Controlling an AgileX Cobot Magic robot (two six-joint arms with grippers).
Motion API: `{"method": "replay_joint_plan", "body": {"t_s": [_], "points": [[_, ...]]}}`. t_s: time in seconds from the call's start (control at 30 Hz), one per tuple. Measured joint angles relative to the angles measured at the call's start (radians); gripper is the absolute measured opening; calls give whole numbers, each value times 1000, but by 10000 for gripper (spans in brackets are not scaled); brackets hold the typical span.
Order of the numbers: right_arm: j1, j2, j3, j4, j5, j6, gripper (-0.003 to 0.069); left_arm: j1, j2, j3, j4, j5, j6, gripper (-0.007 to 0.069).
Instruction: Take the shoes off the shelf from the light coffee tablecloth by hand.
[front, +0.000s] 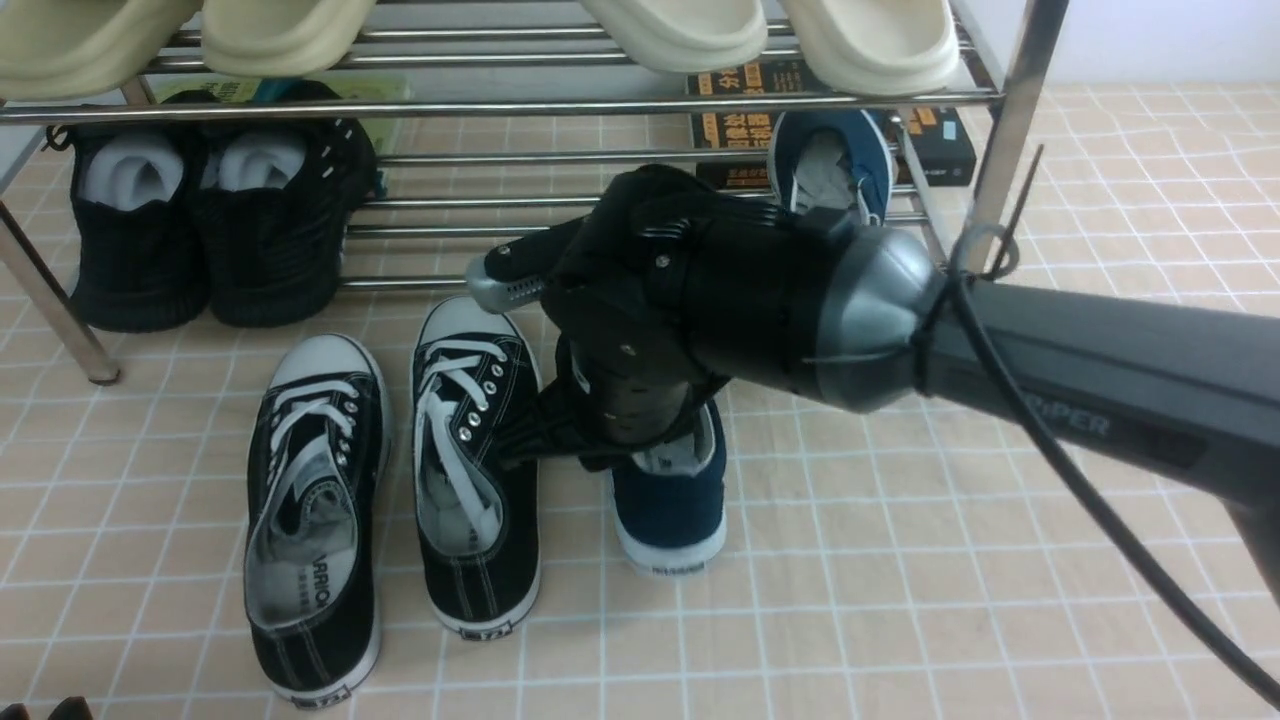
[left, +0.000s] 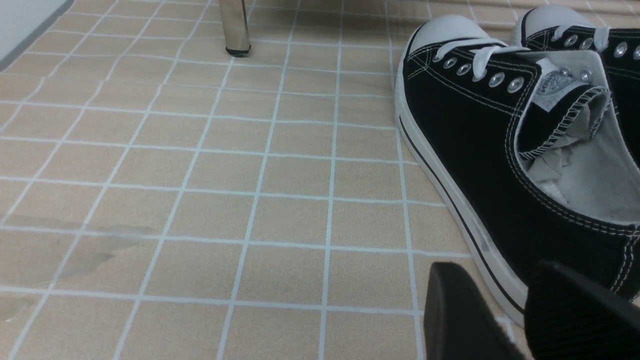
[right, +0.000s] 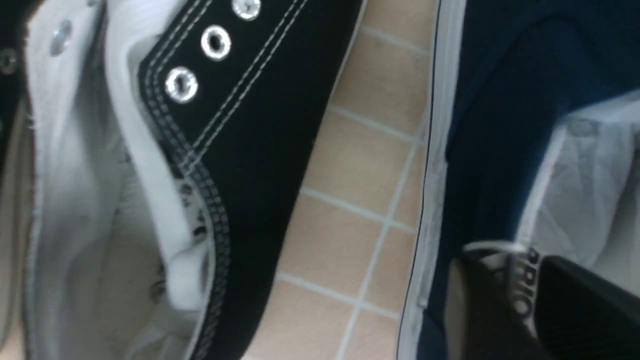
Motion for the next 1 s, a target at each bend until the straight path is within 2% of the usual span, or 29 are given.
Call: {"method": "replay_joint_plan", "body": {"t_s": [0.1,0.17,0.23,0.27,0.33,0.37,0.4,0.43,0.57,0.63,0.83,0.87,0.93,1.0], "points": [[-2,-10,-31,22,63,-32,347,0,0,0,0,0,0,242],[-9,-25,-65,33,113,-79,358,0,0,0,0,0,0,242],[-33,-45,-118,45,169,-136,296,0,0,0,0,0,0,242],[-33,-47,-118,45,175,-136,296,0,0,0,0,0,0,242],[-89,-65,-181,44,225,-182,125,0,0,0,0,0,0,242],[-108,-68,-193,41,229,-188,74,0,0,0,0,0,0,242],[-113,-68,-196,40,229,-189,62,0,0,0,0,0,0,242],[-147,-69,-206,36,229,-191,6,0,0,0,0,0,0,242],[-223,-65,-208,24,215,-192,1,0,0,0,0,0,0,242],[-268,-53,-209,22,181,-196,46,0,0,0,0,0,0,242],[-349,-5,-209,27,120,-199,286,0,0,0,0,0,0,242],[-350,-2,-209,27,120,-199,294,0,0,0,0,0,0,242],[-358,10,-210,37,117,-199,374,0,0,0,0,0,0,242],[-359,20,-211,37,101,-199,406,0,0,0,0,0,0,242]]}}
